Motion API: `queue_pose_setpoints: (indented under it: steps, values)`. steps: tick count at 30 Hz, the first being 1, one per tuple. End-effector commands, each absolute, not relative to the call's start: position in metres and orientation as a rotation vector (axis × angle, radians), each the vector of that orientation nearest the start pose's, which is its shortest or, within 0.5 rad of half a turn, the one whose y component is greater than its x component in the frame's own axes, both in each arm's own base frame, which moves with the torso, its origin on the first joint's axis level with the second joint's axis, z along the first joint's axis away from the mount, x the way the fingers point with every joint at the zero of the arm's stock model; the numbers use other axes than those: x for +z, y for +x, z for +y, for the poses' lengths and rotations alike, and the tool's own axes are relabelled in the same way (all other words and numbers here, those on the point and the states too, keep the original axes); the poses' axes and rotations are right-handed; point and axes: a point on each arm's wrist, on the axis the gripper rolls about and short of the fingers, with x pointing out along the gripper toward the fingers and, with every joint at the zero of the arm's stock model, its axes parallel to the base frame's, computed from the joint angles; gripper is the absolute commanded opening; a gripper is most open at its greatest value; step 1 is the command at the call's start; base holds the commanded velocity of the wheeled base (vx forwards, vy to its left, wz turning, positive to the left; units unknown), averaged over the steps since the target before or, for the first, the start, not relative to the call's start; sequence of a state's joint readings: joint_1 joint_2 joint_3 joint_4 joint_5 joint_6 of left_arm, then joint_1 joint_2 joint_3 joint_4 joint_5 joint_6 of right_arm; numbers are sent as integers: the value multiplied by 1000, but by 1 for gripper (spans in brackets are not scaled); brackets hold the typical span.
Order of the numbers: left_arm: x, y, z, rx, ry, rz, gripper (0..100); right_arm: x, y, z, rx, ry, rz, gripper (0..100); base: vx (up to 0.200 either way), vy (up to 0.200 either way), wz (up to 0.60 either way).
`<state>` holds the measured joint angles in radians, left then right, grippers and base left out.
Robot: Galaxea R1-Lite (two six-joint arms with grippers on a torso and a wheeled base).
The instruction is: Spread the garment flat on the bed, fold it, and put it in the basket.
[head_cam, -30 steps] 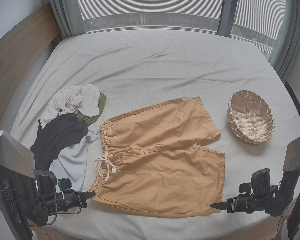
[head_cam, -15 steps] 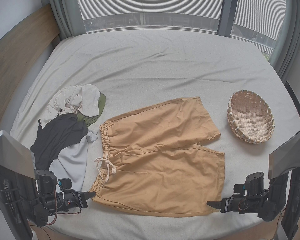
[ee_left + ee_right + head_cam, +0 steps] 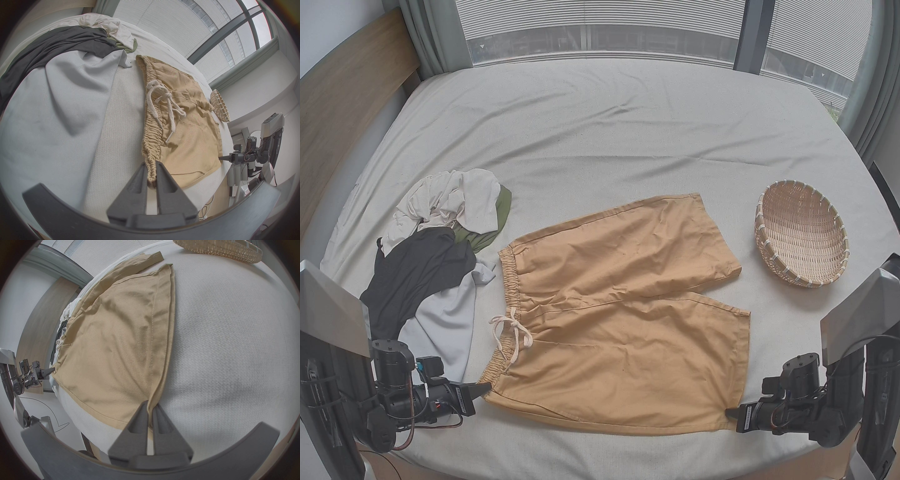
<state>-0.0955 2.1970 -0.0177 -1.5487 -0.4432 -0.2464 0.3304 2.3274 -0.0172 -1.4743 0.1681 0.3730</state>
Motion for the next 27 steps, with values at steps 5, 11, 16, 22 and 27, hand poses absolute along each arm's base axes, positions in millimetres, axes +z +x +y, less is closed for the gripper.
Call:
queue_pose_setpoints:
  steps: [5, 11, 16, 22, 27]
  values:
    - [-3, 213, -30, -439, -344, 706, 0, -31, 194, 71, 301, 283, 928, 100, 0, 0, 0]
    - [-3, 213, -29, -436, -347, 706, 0, -30, 187, 75, 314, 267, 984, 100, 0, 0, 0]
    - [-3, 213, -29, -436, -346, 707, 0, -33, 188, 75, 314, 267, 985, 0, 0, 0, 0]
    - [-3, 213, -29, -435, -347, 707, 0, -37, 186, 77, 314, 260, 1011, 0, 0, 0, 0]
    - [-3, 213, -29, -436, -346, 705, 0, -36, 186, 77, 310, 266, 1010, 0, 0, 0, 0]
